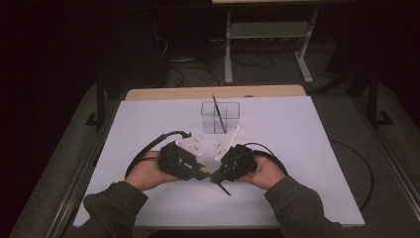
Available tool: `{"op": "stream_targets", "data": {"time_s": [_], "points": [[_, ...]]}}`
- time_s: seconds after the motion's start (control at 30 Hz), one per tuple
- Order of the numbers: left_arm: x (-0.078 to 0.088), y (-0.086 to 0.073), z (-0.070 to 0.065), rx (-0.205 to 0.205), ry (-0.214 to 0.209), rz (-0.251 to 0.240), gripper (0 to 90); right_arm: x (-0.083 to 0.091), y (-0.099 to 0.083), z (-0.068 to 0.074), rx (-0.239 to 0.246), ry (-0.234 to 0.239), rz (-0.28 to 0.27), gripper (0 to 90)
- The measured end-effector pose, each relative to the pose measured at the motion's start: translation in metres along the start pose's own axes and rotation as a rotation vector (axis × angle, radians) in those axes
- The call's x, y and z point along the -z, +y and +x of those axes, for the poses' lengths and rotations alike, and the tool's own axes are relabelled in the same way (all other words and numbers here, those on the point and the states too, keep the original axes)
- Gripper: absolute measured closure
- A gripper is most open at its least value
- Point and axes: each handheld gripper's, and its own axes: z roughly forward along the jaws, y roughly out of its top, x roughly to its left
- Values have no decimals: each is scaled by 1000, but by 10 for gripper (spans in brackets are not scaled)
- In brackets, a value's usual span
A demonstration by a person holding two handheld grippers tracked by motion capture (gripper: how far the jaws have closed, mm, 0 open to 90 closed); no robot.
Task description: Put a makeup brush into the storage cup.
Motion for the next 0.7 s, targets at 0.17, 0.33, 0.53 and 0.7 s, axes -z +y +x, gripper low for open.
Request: {"op": "stream_targets", "data": {"time_s": [0.17, 0.33, 0.53, 0.7], "points": [[4, -10, 4, 38, 20, -20, 709, 7, -3, -1, -22, -7, -12, 826], [8, -21, 6, 71, 39, -37, 687, 14, -8, -4, -47, -19, -19, 826], [9, -31, 7, 96, 49, -52, 666, 23, -14, -8, -66, -35, -49, 827], [10, -38, 7, 107, 62, -67, 642, 28, -18, -11, -87, -42, -63, 826]]}}
